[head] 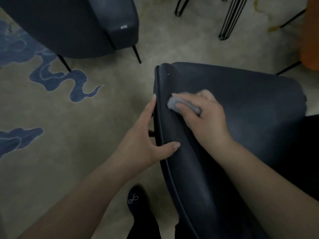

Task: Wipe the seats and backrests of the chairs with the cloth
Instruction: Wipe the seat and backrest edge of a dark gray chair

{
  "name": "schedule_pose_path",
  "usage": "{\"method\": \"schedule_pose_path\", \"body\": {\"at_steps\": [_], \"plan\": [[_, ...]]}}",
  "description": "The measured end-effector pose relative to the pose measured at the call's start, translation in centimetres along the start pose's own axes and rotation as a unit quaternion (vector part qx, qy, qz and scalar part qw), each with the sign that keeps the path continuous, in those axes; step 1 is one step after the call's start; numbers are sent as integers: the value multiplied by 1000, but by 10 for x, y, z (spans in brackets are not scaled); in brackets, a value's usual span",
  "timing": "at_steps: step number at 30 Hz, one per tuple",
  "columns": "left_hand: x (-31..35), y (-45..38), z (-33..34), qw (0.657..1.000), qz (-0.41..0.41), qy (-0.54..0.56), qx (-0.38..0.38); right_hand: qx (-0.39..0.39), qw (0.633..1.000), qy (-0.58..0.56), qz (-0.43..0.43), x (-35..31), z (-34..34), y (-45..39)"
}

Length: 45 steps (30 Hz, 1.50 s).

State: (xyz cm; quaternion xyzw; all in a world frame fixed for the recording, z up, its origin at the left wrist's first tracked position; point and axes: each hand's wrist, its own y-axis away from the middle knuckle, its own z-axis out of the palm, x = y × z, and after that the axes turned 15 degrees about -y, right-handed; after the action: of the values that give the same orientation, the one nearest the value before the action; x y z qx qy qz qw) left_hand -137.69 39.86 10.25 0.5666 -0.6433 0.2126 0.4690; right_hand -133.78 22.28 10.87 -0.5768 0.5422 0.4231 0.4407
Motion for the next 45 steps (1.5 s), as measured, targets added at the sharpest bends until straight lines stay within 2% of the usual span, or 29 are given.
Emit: {"method": "schedule_pose_path", "body": {"at_steps": [3, 8, 11, 13, 15, 20, 25, 28, 31, 36, 38, 41, 43, 45], "plan": [[-3, 0, 1, 1000, -4, 25, -10, 25, 999, -22, 30, -4, 7, -7], [-7, -8, -6, 999, 18, 24, -24, 17, 999, 16, -22, -7, -6, 23], [-7, -23, -14, 999, 21, 7, -23, 49, 998, -25, -35, -10, 5, -16], [-7, -32, -17, 999, 21, 0, -28, 25, 999, -35, -33, -8, 20, -44], [-7, -36, -21, 999, 16, -6, -39, 22, 999, -30, 4, 2, 23, -50], [-2, -36, -23, 1000, -12, -14, -23, 98, 988, -47, 113, 15, -2, -39], [2, -62, -26, 1000, 8, -17, 19, 27, 996, -60, 54, 4, 27, -67], [6, -71, -26, 999, -1, -20, 33, 64, 992, -38, 98, 14, 11, -56], [10, -70, -23, 999, -20, -16, 36, 96, 985, -69, 130, 15, 4, -59], [10, -70, -21, 999, -29, -12, 27, 8, 999, -34, 35, 14, 24, -101], [8, -70, -20, 999, -29, -19, 30, 26, 997, -13, 71, 31, 12, -93], [9, -70, -20, 999, -33, -28, 30, 45, 983, -4, 178, 50, -11, -71], [9, -71, -19, 998, -36, -28, 34, 57, 984, -33, 166, 47, -10, -75], [9, -72, -19, 998, -31, -31, 39, 56, 988, -83, 117, 37, 2, -89]]}}
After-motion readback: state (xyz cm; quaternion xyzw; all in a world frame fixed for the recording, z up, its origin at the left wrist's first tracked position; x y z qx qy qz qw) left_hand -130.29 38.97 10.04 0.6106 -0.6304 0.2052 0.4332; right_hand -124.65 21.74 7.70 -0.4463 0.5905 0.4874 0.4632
